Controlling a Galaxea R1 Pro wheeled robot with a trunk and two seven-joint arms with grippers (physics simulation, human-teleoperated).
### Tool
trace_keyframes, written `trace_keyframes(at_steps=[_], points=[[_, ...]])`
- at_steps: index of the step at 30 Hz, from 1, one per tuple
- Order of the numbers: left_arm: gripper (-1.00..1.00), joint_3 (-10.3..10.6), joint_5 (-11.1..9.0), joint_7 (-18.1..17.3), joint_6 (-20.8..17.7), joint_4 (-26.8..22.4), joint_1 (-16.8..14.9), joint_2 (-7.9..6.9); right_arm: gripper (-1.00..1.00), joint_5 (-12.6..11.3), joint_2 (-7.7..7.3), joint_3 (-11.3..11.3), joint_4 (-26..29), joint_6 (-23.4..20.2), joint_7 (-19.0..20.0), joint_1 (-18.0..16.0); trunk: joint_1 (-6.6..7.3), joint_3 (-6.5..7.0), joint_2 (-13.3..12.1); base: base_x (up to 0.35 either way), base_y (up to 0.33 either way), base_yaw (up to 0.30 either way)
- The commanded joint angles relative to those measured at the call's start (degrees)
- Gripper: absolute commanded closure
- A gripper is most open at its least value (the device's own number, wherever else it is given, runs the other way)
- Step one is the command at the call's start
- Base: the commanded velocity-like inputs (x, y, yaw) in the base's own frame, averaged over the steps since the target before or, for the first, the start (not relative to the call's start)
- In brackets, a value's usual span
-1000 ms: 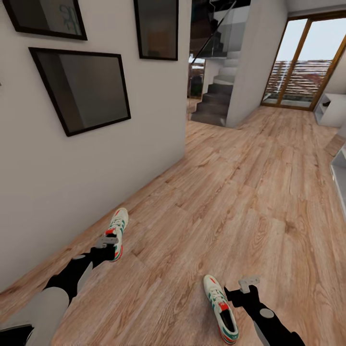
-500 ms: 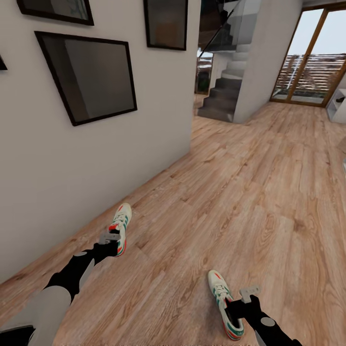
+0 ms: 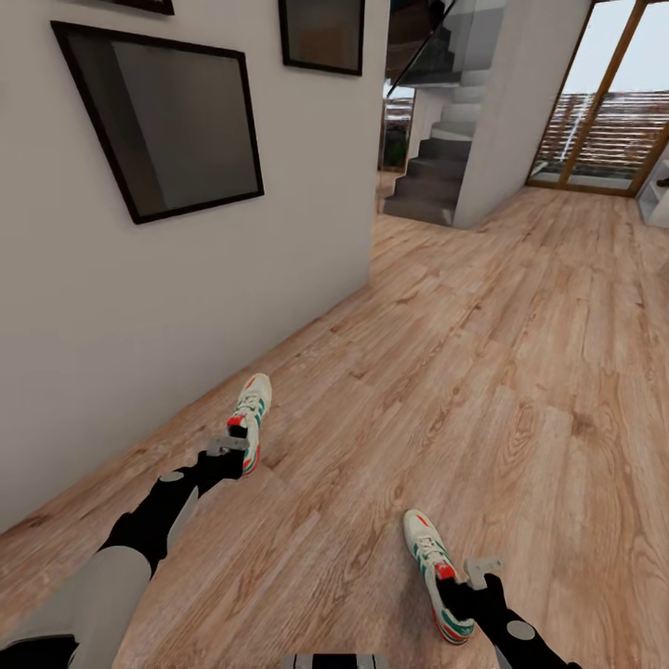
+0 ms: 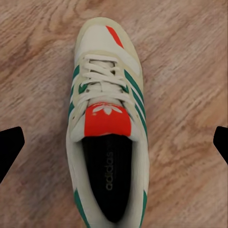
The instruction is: Pick up the two gym shoes and the two sandals from the corridor floor and place them onto the hallstand (shoe rack) in the corridor, making sure they are on the rack and not on the floor. Arrange them so the two gym shoes are next to each other and the two sandals are next to each other.
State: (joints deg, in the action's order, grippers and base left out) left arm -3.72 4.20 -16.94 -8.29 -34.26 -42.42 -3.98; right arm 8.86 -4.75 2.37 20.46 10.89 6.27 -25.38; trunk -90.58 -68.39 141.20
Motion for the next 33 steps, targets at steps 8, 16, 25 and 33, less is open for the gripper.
trace_keyframes(at_steps=[8, 16, 25, 33], points=[[1.0, -0.18, 0.22, -1.11, -8.48, -10.99, 0.23, 0.14, -1.0, 0.46, 0.01, 0.27, -0.23, 0.51, 0.24, -0.02, -1.17, -2.33, 2.08, 0.0, 0.0, 0.0], [1.0, -0.15, 0.26, -3.64, -10.74, -15.0, 0.23, 0.78, -1.0, 0.46, 0.01, 0.27, -0.24, 0.53, 0.24, -0.04, -1.37, -4.8, 2.19, 0.0, 0.0, 0.0], [1.0, -0.06, 0.21, -3.97, -10.95, -15.39, 0.23, 0.9, -1.0, 0.46, 0.01, 0.27, -0.29, 0.58, 0.24, -0.02, -1.61, -7.48, 2.31, 0.0, 0.0, 0.0], [1.0, -0.14, 0.19, -4.05, -10.84, -15.15, 0.23, 0.89, -1.0, 0.46, 0.01, 0.27, -0.33, 0.62, 0.16, -0.02, -1.81, -9.66, 2.41, 0.0, 0.0, 0.0]])
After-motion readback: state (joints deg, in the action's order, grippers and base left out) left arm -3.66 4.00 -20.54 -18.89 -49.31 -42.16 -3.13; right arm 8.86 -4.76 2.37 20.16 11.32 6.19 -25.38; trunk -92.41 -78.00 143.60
